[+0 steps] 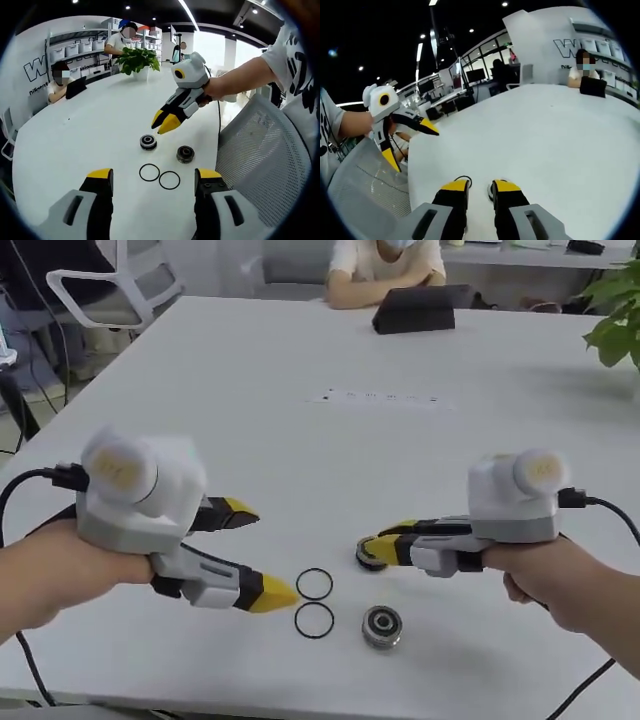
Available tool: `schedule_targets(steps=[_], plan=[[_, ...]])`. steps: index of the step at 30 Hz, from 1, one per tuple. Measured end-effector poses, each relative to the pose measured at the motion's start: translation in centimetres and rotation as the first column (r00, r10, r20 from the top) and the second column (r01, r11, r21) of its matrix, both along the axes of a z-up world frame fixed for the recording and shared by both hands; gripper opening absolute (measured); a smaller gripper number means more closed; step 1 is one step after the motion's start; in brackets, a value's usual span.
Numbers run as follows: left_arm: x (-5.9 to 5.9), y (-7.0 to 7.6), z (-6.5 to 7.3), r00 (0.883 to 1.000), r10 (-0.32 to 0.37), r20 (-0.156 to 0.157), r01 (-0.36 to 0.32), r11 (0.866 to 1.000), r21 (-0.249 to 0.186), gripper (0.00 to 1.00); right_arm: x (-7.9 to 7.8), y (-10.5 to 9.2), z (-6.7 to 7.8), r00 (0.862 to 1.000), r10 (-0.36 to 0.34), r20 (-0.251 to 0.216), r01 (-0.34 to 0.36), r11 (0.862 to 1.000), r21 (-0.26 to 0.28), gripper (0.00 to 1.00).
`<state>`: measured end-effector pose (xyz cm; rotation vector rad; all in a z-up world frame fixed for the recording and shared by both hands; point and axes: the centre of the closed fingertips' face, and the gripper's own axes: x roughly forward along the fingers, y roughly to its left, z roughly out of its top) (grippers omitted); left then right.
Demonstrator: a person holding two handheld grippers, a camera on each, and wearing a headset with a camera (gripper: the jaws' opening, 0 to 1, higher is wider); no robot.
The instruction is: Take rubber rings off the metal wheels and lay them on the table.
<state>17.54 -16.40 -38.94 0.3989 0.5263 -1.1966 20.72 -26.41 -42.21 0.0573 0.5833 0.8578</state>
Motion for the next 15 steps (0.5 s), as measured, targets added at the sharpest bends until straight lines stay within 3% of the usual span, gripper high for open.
schedule_targets(steps=[15], plan=[[1.5,-1.6,-0.5,1.000,-0.026,-0.005,0.026,1.000,0.018,0.63,0.2,-2.6,-0.5,0.999,-0.043,0.001,0.043,0.999,-0.009,0.19]])
